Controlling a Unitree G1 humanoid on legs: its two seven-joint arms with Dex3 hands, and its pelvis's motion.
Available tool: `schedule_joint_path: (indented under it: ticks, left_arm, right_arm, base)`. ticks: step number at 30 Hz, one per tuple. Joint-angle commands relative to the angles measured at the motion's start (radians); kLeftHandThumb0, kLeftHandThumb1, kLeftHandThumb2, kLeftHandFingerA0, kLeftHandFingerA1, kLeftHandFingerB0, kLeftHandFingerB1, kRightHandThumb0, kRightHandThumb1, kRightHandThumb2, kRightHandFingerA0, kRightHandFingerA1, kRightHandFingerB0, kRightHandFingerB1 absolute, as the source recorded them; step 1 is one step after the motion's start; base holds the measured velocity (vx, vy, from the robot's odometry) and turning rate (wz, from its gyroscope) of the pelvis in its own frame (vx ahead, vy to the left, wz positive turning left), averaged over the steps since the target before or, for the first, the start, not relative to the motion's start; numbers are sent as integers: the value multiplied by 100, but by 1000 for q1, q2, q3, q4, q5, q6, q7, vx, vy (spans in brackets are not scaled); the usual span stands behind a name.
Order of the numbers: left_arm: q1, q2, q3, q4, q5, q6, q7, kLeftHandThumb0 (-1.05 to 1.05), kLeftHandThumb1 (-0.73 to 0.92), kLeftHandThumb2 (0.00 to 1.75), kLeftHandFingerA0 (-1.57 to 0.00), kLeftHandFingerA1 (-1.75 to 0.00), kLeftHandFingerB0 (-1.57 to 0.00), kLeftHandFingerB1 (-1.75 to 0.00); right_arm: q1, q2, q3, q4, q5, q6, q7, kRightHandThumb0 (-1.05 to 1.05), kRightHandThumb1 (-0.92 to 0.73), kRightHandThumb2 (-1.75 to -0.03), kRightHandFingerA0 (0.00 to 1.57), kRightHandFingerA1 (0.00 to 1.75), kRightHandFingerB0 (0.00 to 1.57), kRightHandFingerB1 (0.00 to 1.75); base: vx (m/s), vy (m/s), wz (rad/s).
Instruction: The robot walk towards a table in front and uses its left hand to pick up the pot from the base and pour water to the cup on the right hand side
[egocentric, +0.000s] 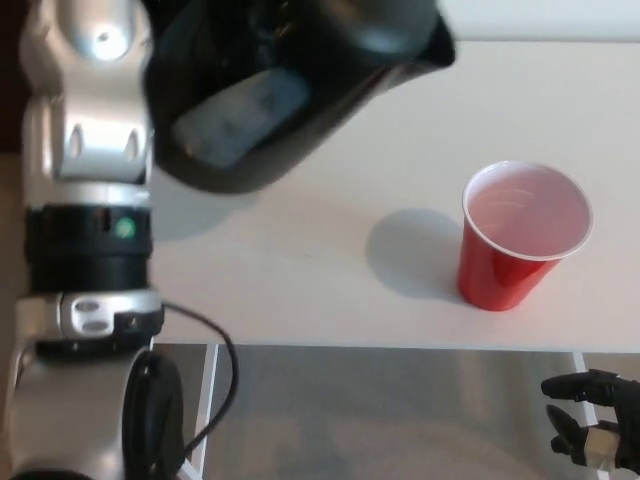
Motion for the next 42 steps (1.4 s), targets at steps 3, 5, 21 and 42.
schedule_joint_path:
  ticks: [3, 5, 21, 42]
  left_arm:
    - [121, -49, 156, -110, -299, 267, -68, -9, 70, 83, -95, -152, -75, -119]
    - [135, -57, 153, -127, -300, 283, -69, -8, 69, 82, -95, -152, -77, -116]
    - [233, -50, 33, -154, -327, 298, -41, -9, 76, 72, -103, -140, -78, -109]
    - [235, -13, -97, -87, -342, 247, 52, -11, 78, 71, -96, -150, -78, -113]
  right_arm:
    - [5, -18, 9, 8, -10, 13, -14, -48, -60, -78, 57, 91, 46, 74]
    - [6, -19, 11, 6, -11, 12, -14, -48, -61, -78, 55, 91, 46, 74]
    - [3, -20, 14, 2, -10, 16, -17, -47, -60, -77, 56, 88, 46, 72]
    - [-5, -22, 34, -5, -24, 19, -20, -45, -63, -77, 56, 87, 46, 71]
  base:
    - [0, 0, 0]
    - [0, 0, 0]
    - [0, 0, 0]
    - [0, 0, 0]
